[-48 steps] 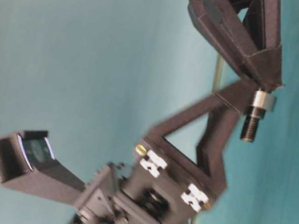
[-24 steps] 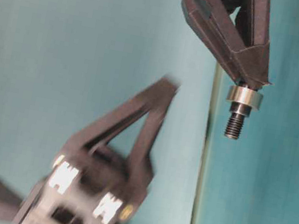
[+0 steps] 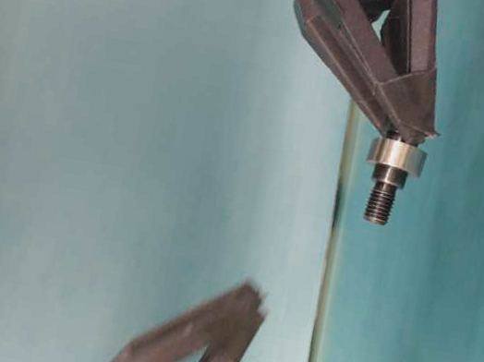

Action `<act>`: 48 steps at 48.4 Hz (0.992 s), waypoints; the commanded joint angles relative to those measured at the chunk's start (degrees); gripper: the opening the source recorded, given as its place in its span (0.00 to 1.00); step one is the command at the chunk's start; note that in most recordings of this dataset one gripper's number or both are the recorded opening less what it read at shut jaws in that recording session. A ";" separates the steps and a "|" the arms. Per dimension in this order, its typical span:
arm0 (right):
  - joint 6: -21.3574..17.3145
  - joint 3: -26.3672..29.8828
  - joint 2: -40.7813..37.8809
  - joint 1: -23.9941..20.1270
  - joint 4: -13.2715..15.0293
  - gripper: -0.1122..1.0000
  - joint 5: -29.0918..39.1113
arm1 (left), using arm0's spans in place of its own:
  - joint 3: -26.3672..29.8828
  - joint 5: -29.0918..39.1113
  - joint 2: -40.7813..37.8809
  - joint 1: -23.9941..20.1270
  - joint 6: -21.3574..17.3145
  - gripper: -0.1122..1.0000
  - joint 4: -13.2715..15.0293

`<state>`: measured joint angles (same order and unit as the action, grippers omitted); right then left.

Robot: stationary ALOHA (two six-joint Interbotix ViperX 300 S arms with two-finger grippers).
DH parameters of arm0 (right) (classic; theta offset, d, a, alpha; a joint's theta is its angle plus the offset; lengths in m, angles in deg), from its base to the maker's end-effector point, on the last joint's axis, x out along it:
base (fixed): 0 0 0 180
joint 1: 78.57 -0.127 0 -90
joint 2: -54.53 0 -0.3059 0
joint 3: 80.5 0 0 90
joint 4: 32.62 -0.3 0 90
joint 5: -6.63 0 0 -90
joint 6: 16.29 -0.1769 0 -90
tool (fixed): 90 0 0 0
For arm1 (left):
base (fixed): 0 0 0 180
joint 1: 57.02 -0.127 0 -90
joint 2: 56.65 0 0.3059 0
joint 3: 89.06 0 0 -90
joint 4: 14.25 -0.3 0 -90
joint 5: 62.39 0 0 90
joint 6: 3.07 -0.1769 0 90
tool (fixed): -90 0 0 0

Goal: Insert the washer onto the shaft with both hands.

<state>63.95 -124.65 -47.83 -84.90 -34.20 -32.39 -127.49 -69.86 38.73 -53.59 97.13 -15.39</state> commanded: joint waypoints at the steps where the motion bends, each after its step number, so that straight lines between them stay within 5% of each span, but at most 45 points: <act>1: -0.70 0.35 0.97 -0.18 -0.09 0.10 0.18 | -0.09 1.05 2.29 0.18 -0.18 0.76 -0.09; 48: -0.70 0.62 0.88 -0.09 -0.09 0.10 0.62 | -4.92 5.10 10.46 0.35 0.00 0.76 -0.09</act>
<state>63.95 -124.65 -47.83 -84.90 -34.20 -31.33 -132.85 -64.59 48.75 -53.33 97.04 -15.31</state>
